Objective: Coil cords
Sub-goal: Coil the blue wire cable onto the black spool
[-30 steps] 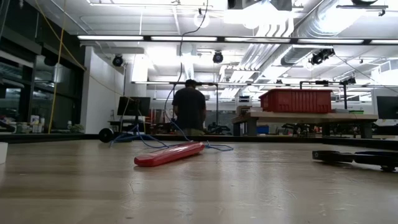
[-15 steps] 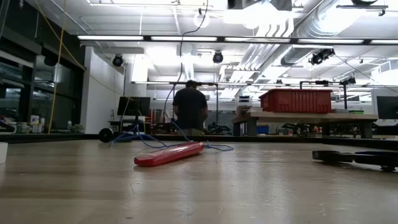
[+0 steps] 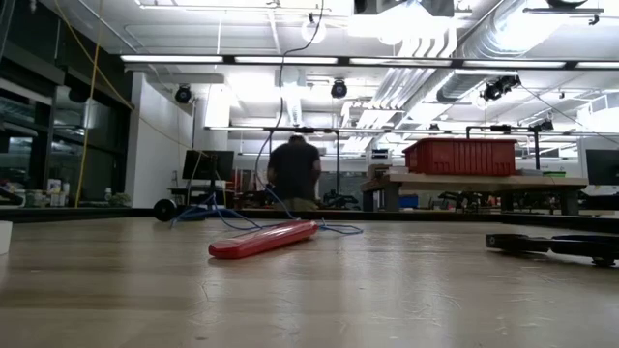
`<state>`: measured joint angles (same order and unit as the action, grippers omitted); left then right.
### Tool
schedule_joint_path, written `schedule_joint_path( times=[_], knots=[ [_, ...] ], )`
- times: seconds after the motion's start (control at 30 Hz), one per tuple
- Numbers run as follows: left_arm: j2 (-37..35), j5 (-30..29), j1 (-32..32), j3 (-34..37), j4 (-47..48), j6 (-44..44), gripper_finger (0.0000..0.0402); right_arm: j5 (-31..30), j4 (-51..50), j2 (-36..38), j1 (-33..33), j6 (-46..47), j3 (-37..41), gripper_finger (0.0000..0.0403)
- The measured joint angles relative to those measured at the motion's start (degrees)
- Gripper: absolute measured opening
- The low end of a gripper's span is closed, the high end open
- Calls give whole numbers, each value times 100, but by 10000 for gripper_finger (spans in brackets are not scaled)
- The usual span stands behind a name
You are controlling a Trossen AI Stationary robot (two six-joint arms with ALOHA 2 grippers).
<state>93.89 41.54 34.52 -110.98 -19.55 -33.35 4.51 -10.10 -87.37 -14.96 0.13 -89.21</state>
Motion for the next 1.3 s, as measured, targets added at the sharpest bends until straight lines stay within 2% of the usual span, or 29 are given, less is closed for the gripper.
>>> schedule_joint_path(
  times=[0.9,1.3],
  knots=[
    [-17,35,-7,0,1,22,0,25,4,0,0,-9,0,0],
    [-17,35,9,0,5,305,0,49,9,0,0,-12,0,0]
  ],
)
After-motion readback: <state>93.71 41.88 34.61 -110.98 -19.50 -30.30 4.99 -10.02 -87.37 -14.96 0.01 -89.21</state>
